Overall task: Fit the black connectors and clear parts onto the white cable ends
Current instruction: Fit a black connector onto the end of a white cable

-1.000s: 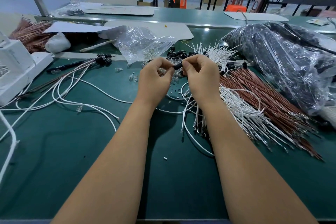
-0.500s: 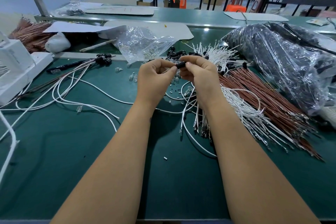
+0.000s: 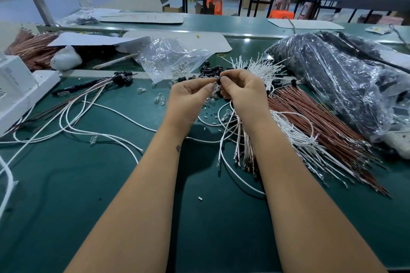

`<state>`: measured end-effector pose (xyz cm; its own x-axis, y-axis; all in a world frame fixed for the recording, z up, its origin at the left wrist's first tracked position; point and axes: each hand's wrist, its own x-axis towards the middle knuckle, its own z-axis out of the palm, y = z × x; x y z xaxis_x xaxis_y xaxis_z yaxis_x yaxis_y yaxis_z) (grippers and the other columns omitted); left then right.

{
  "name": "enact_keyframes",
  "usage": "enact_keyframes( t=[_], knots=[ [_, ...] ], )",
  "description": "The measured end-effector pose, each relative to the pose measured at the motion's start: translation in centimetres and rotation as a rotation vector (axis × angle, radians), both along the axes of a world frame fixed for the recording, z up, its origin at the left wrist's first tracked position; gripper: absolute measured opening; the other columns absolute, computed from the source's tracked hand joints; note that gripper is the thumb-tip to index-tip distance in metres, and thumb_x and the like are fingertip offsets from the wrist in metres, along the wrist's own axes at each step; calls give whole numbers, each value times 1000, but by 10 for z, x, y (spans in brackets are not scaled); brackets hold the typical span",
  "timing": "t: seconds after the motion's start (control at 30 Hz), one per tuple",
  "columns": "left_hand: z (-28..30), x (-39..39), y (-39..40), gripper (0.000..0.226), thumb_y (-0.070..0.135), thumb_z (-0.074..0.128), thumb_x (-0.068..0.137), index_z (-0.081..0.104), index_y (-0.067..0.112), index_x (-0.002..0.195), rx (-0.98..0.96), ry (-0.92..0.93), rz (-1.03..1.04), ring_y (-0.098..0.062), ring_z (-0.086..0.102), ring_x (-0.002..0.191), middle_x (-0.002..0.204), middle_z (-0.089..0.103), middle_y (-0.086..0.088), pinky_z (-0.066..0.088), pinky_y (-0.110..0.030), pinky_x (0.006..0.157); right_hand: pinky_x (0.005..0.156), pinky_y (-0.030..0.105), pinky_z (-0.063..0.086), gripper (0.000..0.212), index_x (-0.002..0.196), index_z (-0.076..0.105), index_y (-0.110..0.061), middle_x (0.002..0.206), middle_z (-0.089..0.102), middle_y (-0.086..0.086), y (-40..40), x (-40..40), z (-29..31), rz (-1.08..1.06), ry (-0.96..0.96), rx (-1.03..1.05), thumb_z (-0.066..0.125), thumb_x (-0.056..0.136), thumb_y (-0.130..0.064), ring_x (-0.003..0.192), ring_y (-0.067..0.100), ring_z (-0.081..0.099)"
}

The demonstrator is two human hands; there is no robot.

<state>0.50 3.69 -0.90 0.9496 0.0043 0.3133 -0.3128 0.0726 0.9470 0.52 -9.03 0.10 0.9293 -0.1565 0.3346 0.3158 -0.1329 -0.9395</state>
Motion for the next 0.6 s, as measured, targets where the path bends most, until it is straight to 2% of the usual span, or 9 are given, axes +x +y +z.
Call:
enact_keyframes(
  t=[0.07, 0.13, 0.23, 0.3, 0.37, 0.47, 0.53, 0.6],
  knots=[
    [-1, 1, -2, 10, 4, 68, 86, 73, 11, 92, 18, 0, 42, 2, 58, 55, 59, 67, 11, 46, -9, 57, 64, 19, 49, 7, 90, 66, -19, 78, 66, -4, -5, -1, 6, -75, -10, -246, 62, 93, -15, 66, 5, 60],
    [-3, 4, -4, 12, 7, 74, 82, 73, 19, 80, 40, 1, 79, -2, 60, 59, 63, 69, 9, 49, -12, 60, 61, 20, 44, 11, 96, 67, -16, 79, 64, -6, -15, -1, 11, -202, -22, -480, 57, 95, -21, 66, 4, 56],
    [-6, 7, -5, 15, 12, 75, 81, 72, 25, 76, 74, 2, 98, -4, 59, 60, 63, 69, 9, 49, -13, 60, 60, 27, 45, 19, 103, 66, -15, 92, 66, 1, -39, -2, 17, -454, 60, -644, 48, 95, -12, 71, 12, 57],
    [-7, 8, -6, 12, 16, 75, 83, 71, 25, 75, 101, 4, 108, -8, 57, 62, 68, 69, -1, 48, -15, 61, 77, 38, 51, 29, 109, 65, -14, 110, 64, 8, -56, -5, 17, -612, 189, -747, 48, 88, -5, 93, 25, 59],
    [-8, 9, -7, 12, 20, 73, 84, 70, 25, 74, 146, 9, 120, -12, 53, 63, 72, 67, -9, 45, -14, 57, 93, 44, 46, 36, 118, 62, -14, 125, 55, 15, -67, -7, 15, -682, 380, -878, 50, 84, -7, 109, 33, 52],
    [-9, 10, -9, 14, 21, 72, 85, 68, 28, 74, 203, 23, 132, -15, 51, 64, 78, 68, -19, 42, -15, 54, 96, 45, 44, 31, 115, 60, -10, 124, 54, 18, -74, -6, 10, -658, 580, -892, 53, 84, -13, 111, 37, 52],
    [-9, 9, -10, 14, 18, 71, 86, 69, 28, 77, 231, 21, 123, -15, 51, 65, 85, 70, -22, 42, -16, 56, 96, 47, 47, 28, 111, 61, -6, 121, 58, 19, -75, -4, 8, -636, 607, -819, 55, 85, -13, 111, 39, 55],
    [-8, 8, -10, 11, 15, 71, 86, 70, 25, 82, 243, 19, 110, -15, 52, 66, 83, 71, -19, 44, -20, 59, 94, 47, 48, 25, 109, 61, -5, 119, 58, 17, -75, -4, 6, -674, 563, -803, 55, 86, -12, 110, 38, 55]
  ],
)
